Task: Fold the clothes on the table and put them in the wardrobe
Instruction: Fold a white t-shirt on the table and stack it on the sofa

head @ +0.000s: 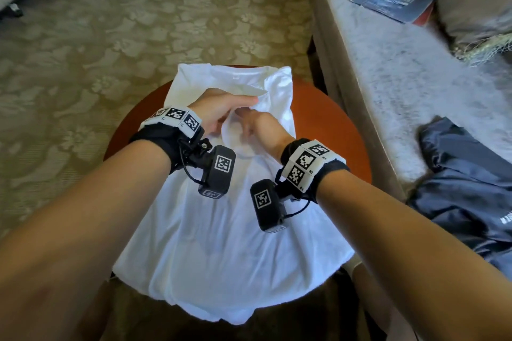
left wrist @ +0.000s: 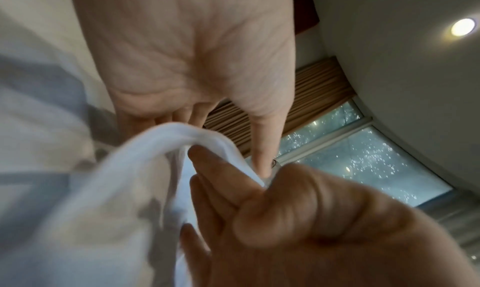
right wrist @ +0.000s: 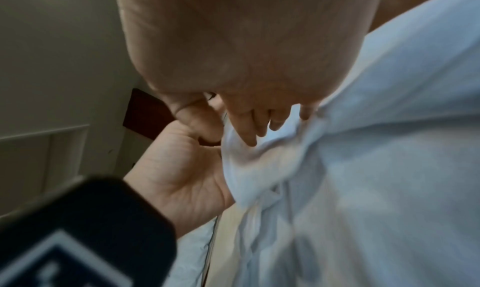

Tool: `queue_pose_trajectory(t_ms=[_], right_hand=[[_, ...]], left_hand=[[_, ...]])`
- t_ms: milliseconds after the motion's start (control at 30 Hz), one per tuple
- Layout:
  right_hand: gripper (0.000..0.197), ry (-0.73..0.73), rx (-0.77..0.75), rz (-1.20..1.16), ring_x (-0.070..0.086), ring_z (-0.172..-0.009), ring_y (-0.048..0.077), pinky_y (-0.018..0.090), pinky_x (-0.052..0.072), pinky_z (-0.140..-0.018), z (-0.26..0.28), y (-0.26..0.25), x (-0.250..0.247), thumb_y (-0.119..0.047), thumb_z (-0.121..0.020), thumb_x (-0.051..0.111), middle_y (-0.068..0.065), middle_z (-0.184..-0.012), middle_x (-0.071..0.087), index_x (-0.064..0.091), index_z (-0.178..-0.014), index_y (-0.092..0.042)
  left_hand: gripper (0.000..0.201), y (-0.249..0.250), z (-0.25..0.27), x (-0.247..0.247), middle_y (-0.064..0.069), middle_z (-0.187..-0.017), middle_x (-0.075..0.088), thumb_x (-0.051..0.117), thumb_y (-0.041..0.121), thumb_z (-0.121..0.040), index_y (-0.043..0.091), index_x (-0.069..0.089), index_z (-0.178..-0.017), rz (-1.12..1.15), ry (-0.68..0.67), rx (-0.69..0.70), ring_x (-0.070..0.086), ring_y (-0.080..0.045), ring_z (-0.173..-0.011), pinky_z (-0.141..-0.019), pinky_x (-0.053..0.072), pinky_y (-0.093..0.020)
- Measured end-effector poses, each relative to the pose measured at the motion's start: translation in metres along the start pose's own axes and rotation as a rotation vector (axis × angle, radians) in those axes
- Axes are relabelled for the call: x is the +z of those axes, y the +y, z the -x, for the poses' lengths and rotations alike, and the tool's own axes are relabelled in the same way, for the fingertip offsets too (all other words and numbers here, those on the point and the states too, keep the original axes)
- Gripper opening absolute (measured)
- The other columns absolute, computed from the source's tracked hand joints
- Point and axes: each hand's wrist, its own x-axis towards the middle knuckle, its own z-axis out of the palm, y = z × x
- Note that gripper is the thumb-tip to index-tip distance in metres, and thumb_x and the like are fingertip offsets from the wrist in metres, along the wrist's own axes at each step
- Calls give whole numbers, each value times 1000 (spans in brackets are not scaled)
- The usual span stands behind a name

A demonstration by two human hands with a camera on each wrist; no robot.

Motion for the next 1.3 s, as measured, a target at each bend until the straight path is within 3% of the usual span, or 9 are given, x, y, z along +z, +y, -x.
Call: queue_pose_trajectory(t_ms=[100,167,333,533,700,800,1033,1133,1300], right_hand=[[31,258,-25,277,57,-93,20,22,45,-69,-14,-2,-30,-19,-93,46,3,-99,64,71,-104,-4],[28,426,-23,327,60,-98,22,26,48,-80,-29,-2,-50,-17,-95,47,4,-109,67,71,-110,-9],[43,594,146,311,57,-111,25,28,44,-80,-60,9,-66,-27,-89,59,8,-134,53,51,-129,-15],[72,560,204,409,56,-108,24,35,47,-83,-82,-2,-80,-40,-80,71,6,-132,53,35,-138,-17],[74,396,117,612,52,-118,31,38,47,-88,-99,-2,-87,-44,-90,58,10,-142,34,14,-150,-48],[48,398,127,625,55,-113,32,34,48,-91,-109,-2,-91,-48,-91,51,6,-124,33,45,-138,-38],[25,633,-67,337,56,-95,25,27,39,-81,-119,4,-99,-29,-96,45,7,-128,55,57,-116,-20],[26,686,-29,364,58,-105,23,30,42,-91,-117,8,-112,-29,-96,48,4,-126,60,59,-119,-24],[47,688,51,302,56,-118,22,28,40,-90,-116,19,-121,-49,-91,56,1,-129,59,53,-130,-23]], left_hand=[[22,1,-8,3,-2,-62,56,80,20,-75,14,59,-74,-124,52,10,55,-19,-55,-48,42,-23],[27,-1,-12,4,-3,-85,60,76,8,-79,14,56,-96,-143,100,-22,60,-17,-65,-44,45,-21],[110,2,-20,8,0,-120,53,92,38,-54,19,27,-142,-494,26,-24,60,-20,-96,-72,59,-38],[85,-3,-23,30,-16,-130,32,72,22,-77,6,17,-139,-1170,157,63,45,-36,-119,-81,42,-39],[15,-6,-38,8,-21,-113,53,49,15,-92,4,50,-102,-1019,95,177,51,-28,-89,-68,37,-29],[25,-12,-46,-4,-13,-78,54,39,11,-95,8,44,-70,-803,141,177,49,-30,-75,-54,32,-27],[27,-21,-35,-2,-20,-110,67,42,16,-100,3,61,-114,66,217,46,67,-32,-93,-69,56,-34],[27,-20,-39,-1,-24,-102,66,46,17,-99,-4,62,-106,1,240,64,67,-29,-82,-52,56,-28],[24,-22,-52,-9,-28,-95,66,60,20,-84,-4,61,-86,-337,428,108,68,-37,-84,-69,59,-51]])
